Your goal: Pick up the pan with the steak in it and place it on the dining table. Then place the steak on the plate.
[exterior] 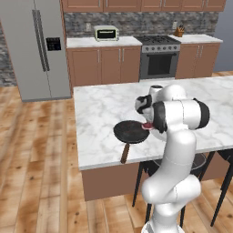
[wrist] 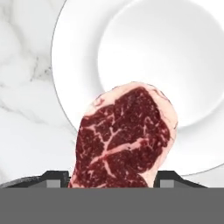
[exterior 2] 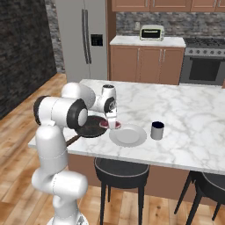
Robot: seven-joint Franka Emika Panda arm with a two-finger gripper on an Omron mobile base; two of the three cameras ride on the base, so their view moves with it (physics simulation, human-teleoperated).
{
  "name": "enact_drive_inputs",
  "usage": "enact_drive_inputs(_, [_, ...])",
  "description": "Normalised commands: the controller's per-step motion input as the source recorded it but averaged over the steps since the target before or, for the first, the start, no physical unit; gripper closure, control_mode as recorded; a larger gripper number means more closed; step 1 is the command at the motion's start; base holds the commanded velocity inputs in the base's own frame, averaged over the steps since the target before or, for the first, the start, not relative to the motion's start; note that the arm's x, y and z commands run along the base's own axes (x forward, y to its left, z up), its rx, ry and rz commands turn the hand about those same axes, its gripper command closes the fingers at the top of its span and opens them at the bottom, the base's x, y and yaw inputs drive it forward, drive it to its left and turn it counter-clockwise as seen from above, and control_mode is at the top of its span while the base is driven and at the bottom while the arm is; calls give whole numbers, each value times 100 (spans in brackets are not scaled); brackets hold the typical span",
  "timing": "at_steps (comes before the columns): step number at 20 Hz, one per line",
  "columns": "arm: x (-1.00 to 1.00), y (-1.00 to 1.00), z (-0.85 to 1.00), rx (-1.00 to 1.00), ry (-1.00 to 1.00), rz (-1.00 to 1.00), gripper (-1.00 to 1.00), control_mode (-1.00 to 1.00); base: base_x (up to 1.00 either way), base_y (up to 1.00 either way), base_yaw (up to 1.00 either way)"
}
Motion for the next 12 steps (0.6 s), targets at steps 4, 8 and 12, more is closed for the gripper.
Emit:
enact_drive_inputs(4, [0,-81,0,0,0,-4,100,-100,0,0,0])
enact_drive_inputs(8, [1,-78,0,0,0,-2,100,-100,0,0,0])
enact_drive_inputs(12, [0,-31,0,0,0,0,100,-100,0,0,0])
